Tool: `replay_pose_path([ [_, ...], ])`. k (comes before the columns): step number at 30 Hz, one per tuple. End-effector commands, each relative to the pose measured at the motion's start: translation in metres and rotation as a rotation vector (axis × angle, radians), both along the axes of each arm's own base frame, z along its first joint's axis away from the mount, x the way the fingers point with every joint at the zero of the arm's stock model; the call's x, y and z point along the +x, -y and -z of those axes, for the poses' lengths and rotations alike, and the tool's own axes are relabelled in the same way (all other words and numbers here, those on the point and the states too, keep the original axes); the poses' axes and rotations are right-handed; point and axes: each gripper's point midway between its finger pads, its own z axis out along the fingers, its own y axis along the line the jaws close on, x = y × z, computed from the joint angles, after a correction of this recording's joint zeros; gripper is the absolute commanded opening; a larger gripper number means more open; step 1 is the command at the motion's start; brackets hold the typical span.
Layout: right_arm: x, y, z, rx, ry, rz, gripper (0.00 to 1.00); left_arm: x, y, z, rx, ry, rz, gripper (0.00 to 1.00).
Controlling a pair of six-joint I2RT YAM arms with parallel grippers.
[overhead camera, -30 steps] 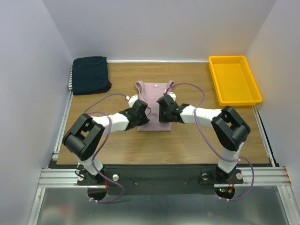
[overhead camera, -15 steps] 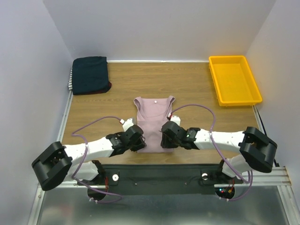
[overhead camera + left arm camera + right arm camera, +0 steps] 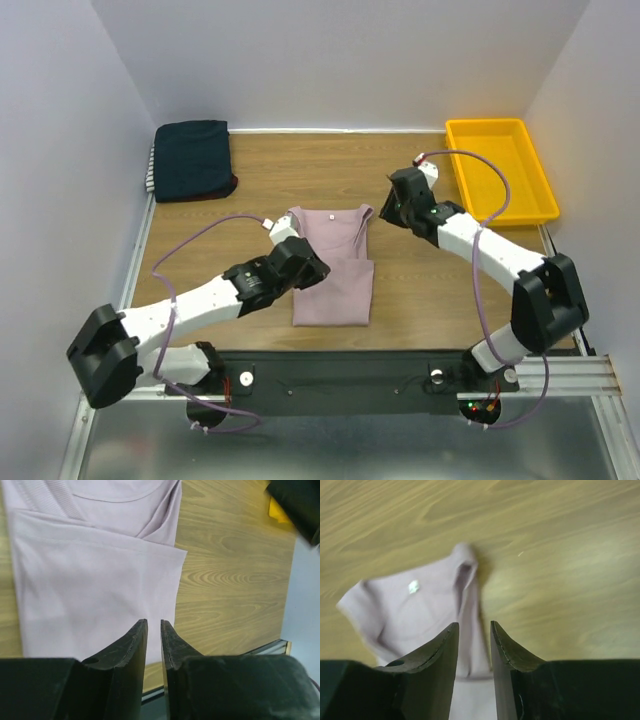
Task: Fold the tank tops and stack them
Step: Fold the tank top
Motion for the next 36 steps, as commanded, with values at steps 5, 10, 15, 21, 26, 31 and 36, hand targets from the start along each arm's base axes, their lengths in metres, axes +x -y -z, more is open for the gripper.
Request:
replay_pose_path([
  [5, 0.059, 0.010, 0.040, -0.122, -0.078, -0.036, 0.28, 0.016, 0.047, 0.017, 0.023, 0.006, 0.134, 0.23],
  [10, 0.082, 0.009, 0.058, -0.147, -0.101, -0.027, 0.21, 0.016, 0.060, 0.041, 0.067, -0.032, 0.175, 0.21],
  [15, 0.091, 0.005, 0.061, -0.145, -0.100, -0.020, 0.19, 0.012, 0.064, 0.057, 0.093, -0.057, 0.191, 0.21],
  [21, 0.100, -0.005, 0.070, -0.111, -0.118, -0.024, 0.18, 0.008, 0.070, 0.068, 0.113, -0.072, 0.218, 0.20],
  [26, 0.101, -0.007, 0.071, -0.092, -0.121, -0.005, 0.16, 0.006, 0.075, 0.074, 0.128, -0.081, 0.234, 0.20],
  [31, 0.104, -0.010, 0.071, -0.074, -0.124, 0.004, 0.12, 0.007, 0.078, 0.070, 0.121, -0.073, 0.242, 0.20],
  [36, 0.106, -0.016, 0.075, -0.031, -0.140, 0.035, 0.12, 0.019, 0.083, 0.049, 0.124, -0.022, 0.233, 0.20],
])
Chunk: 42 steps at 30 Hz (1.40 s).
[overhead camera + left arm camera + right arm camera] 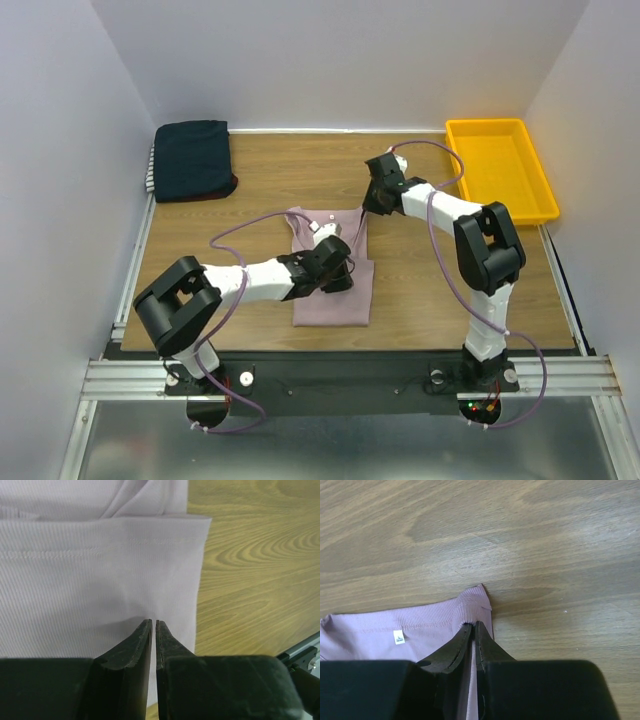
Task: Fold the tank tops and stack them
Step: Fold the tank top
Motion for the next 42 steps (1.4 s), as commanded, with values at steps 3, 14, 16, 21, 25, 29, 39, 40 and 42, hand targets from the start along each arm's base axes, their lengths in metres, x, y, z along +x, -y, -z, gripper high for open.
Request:
replay_pose_path([
  [3, 0.012, -0.007, -0.005, 0.062, 0.012, 0.060, 0.13, 0.024, 0.020, -0.046, -0.038, 0.108, 0.007, 0.20],
  [14, 0.010, -0.005, -0.011, 0.086, 0.026, 0.109, 0.20, 0.109, -0.019, -0.075, 0.005, 0.217, -0.229, 0.22],
  [16, 0.010, -0.005, -0.021, 0.097, 0.044, 0.106, 0.26, 0.127, -0.019, -0.075, -0.015, 0.226, -0.242, 0.23],
  [21, 0.007, -0.007, -0.031, 0.114, 0.053, 0.092, 0.30, 0.174, -0.011, -0.060, 0.005, 0.231, -0.197, 0.20],
  [25, 0.002, -0.002, -0.038, 0.114, 0.067, 0.100, 0.30, 0.182, 0.011, -0.046, -0.011, 0.203, -0.129, 0.17],
  [29, -0.002, 0.004, -0.055, 0.109, 0.102, 0.104, 0.31, 0.187, 0.022, -0.033, -0.020, 0.183, -0.111, 0.14],
  [39, -0.014, 0.027, -0.043, 0.029, 0.098, 0.146, 0.29, 0.210, 0.033, -0.027, -0.035, 0.178, -0.136, 0.13],
  [40, -0.015, 0.029, -0.041, 0.024, 0.094, 0.150, 0.27, 0.211, 0.034, -0.025, -0.036, 0.176, -0.134, 0.13],
  [42, -0.015, 0.032, -0.035, 0.014, 0.086, 0.159, 0.21, 0.215, 0.037, -0.025, -0.041, 0.177, -0.131, 0.13],
])
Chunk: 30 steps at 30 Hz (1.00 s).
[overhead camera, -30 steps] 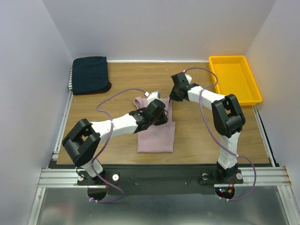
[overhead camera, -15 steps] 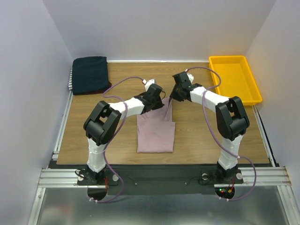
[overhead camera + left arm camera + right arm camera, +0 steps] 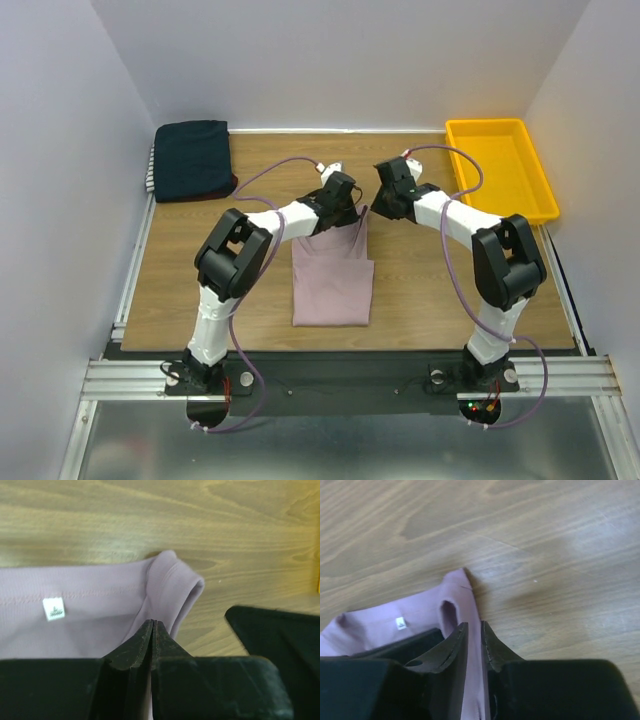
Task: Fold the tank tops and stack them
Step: Fold the tank top
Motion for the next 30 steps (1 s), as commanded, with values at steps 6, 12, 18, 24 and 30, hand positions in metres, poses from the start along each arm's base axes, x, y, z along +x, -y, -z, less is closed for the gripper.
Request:
replay_pose_path([
  [6, 0.011, 0.014, 0.006, -0.041, 0.014, 0.044, 0.13, 0.024, 0.014, -0.014, -0.036, 0.041, 0.007, 0.13],
  [12, 0.020, -0.002, 0.022, -0.017, -0.020, -0.002, 0.11, 0.029, 0.016, -0.009, -0.050, 0.029, 0.006, 0.13],
  [18, 0.025, -0.011, 0.026, 0.015, -0.018, -0.022, 0.09, 0.032, 0.021, -0.011, -0.069, 0.043, 0.022, 0.13],
  [24, 0.028, -0.016, 0.016, 0.051, 0.003, -0.022, 0.09, 0.028, 0.034, -0.017, -0.136, 0.051, 0.079, 0.13],
  [30, 0.030, -0.022, 0.021, 0.080, -0.006, -0.020, 0.10, 0.030, 0.032, -0.015, -0.139, 0.047, 0.068, 0.13],
])
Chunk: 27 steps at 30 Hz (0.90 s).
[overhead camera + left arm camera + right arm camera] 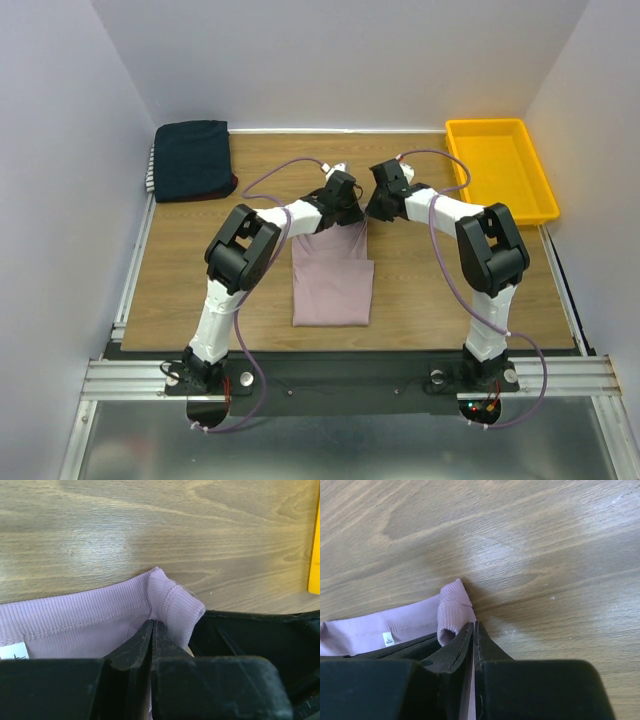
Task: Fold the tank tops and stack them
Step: Fold the tank top
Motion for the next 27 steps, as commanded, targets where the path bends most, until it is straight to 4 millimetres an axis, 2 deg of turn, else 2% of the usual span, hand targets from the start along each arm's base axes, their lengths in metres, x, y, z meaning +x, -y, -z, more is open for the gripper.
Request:
replay_pose_path([
  [1, 0.019, -0.011, -0.021, 0.066, 0.069, 0.013, 0.09, 0.017, 0.008, -0.030, -0.061, 0.064, -0.005, 0.13],
  [6, 0.018, -0.012, -0.024, 0.092, 0.080, 0.025, 0.09, 0.022, -0.005, -0.024, -0.022, 0.051, -0.048, 0.13],
  [12, 0.016, -0.015, -0.032, 0.136, 0.101, 0.046, 0.09, 0.024, -0.004, -0.024, -0.021, 0.061, -0.034, 0.16],
  [15, 0.016, -0.014, -0.030, 0.140, 0.101, 0.057, 0.09, 0.026, -0.005, -0.028, -0.022, 0.074, -0.036, 0.18],
  [20, 0.014, -0.010, -0.024, 0.132, 0.099, 0.083, 0.08, 0.031, -0.020, -0.040, -0.023, 0.088, -0.075, 0.22],
  [27, 0.014, -0.008, -0.034, 0.141, 0.124, 0.091, 0.08, 0.043, -0.050, -0.054, -0.005, 0.117, -0.154, 0.24],
])
